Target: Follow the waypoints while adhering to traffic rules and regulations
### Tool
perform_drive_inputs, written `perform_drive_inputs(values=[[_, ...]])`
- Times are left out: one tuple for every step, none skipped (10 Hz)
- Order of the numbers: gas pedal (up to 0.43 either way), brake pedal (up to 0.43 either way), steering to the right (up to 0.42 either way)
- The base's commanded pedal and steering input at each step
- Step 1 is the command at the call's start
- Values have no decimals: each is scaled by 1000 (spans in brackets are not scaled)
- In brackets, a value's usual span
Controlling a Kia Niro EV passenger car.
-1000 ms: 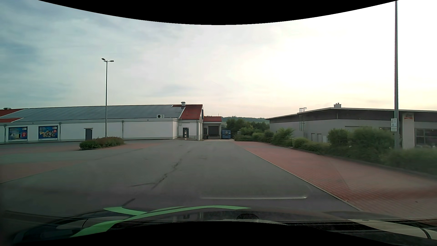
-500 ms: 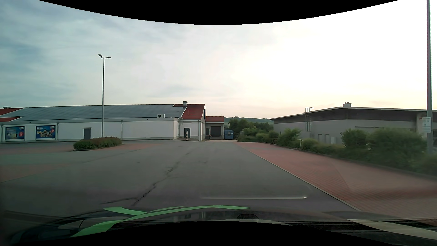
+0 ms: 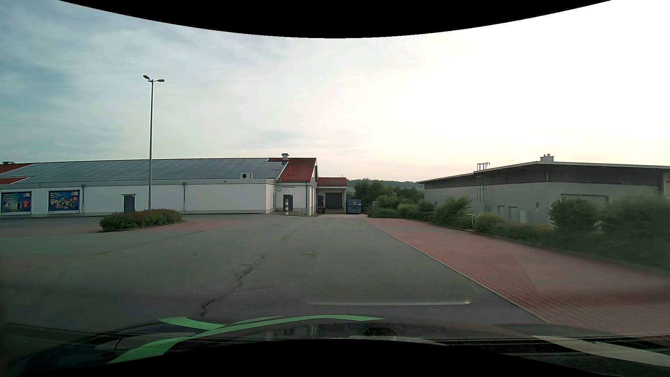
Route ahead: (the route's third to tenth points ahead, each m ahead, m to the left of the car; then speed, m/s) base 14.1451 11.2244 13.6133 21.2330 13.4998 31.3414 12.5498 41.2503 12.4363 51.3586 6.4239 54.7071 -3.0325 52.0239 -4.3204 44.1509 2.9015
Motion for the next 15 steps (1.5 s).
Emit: perform_drive_inputs(values=[[0, 49, -31], [0, 55, -31], [0, 55, -31], [0, 55, -31], [0, 61, -32], [0, 73, -36], [0, 79, -41], [0, 73, -49], [0, 73, -54], [0, 73, -59], [0, 73, -64], [0, 73, -68], [0, 73, -76], [0, 73, -85], [0, 73, -98]])
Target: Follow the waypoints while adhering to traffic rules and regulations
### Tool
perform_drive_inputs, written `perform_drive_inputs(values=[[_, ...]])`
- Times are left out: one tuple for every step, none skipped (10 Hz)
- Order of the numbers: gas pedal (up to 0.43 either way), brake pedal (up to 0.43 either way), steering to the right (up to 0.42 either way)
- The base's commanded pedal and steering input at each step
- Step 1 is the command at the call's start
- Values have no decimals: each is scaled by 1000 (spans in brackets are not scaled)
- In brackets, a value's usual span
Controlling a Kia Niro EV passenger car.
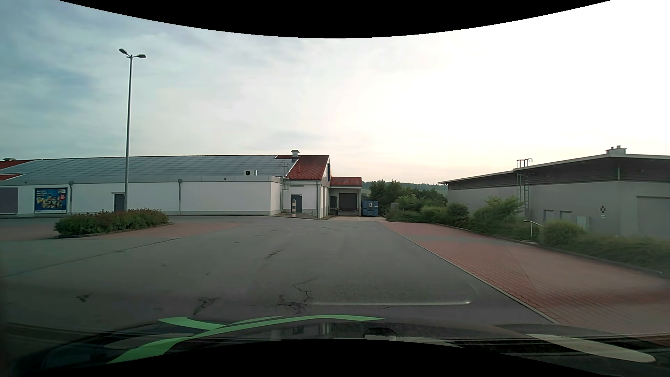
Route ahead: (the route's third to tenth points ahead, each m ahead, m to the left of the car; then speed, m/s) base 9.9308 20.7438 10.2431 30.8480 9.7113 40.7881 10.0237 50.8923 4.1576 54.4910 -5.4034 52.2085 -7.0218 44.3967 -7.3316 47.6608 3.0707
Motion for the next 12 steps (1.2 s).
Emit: perform_drive_inputs(values=[[0, 73, -114], [0, 67, -136], [0, 67, -151], [0, 67, -167], [0, 61, -181], [0, 37, -192], [0, 0, -211], [0, 0, -231], [0, 0, -244], [0, 0, -263], [0, 0, -281], [0, 0, -304]])
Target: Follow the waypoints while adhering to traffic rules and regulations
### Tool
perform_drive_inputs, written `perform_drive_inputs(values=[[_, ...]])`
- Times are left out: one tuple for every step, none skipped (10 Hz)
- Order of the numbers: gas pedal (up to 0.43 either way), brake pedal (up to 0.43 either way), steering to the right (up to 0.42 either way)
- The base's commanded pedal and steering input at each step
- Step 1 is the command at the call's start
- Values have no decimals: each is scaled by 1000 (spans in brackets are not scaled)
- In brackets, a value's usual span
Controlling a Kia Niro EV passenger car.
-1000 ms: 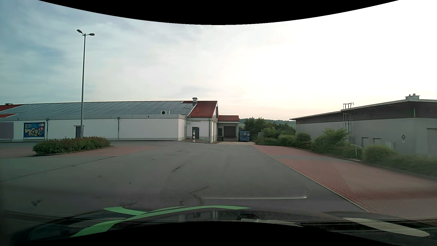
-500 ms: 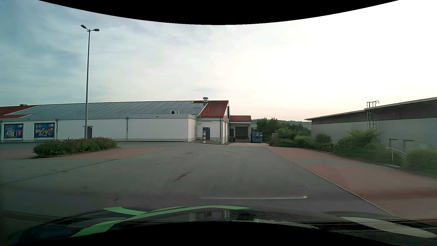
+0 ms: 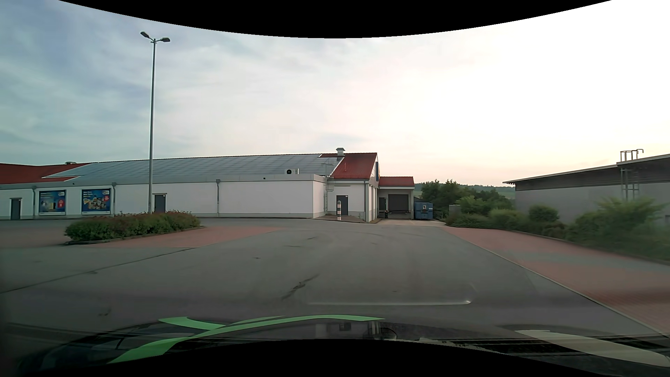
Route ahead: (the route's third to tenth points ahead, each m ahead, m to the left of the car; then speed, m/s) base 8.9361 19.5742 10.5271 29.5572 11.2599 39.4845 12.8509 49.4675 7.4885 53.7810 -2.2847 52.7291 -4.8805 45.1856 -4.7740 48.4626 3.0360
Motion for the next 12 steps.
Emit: perform_drive_inputs(values=[[0, 0, -329], [0, 0, -341], [0, 0, -352], [0, 0, -361], [0, 0, -367], [0, 0, -376], [0, 0, -392], [0, 0, -414], [0, 0, -432], [0, 0, -450], [0, 0, -464], [0, 0, -472]])
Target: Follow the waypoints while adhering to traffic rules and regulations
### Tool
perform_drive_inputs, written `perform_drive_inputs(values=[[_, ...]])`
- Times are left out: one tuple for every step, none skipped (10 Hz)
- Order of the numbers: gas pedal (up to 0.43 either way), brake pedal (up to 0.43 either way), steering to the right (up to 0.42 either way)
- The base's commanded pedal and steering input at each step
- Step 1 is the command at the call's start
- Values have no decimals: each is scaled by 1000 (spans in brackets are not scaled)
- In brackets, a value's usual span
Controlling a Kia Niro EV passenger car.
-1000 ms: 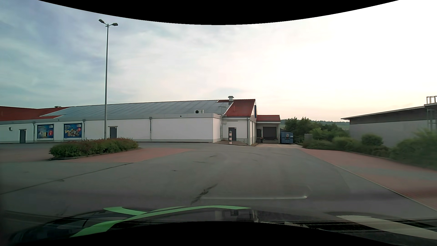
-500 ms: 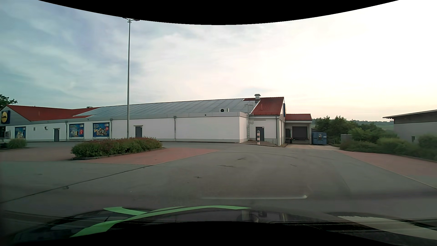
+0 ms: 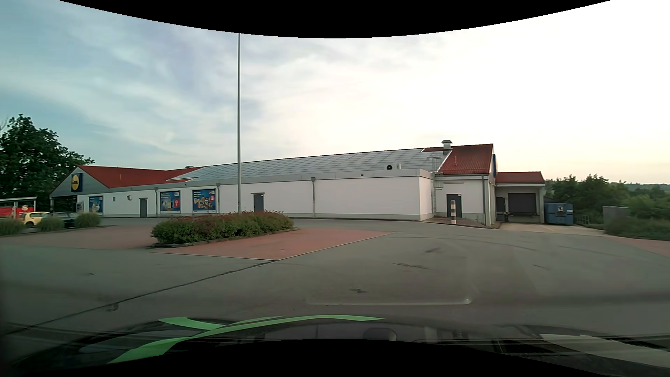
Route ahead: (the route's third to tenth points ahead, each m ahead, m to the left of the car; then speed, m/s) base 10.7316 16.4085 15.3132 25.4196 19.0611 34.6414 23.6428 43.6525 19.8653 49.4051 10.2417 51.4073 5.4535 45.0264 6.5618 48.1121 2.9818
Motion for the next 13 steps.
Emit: perform_drive_inputs(values=[[0, 0, -477], [0, 0, -479], [0, 0, -479], [0, 0, -479], [0, 0, -479], [0, 0, -480], [0, 0, -480], [0, 0, -480], [0, 0, -480], [0, 0, -480], [0, 0, -480], [0, 0, -482], [0, 0, -484]])
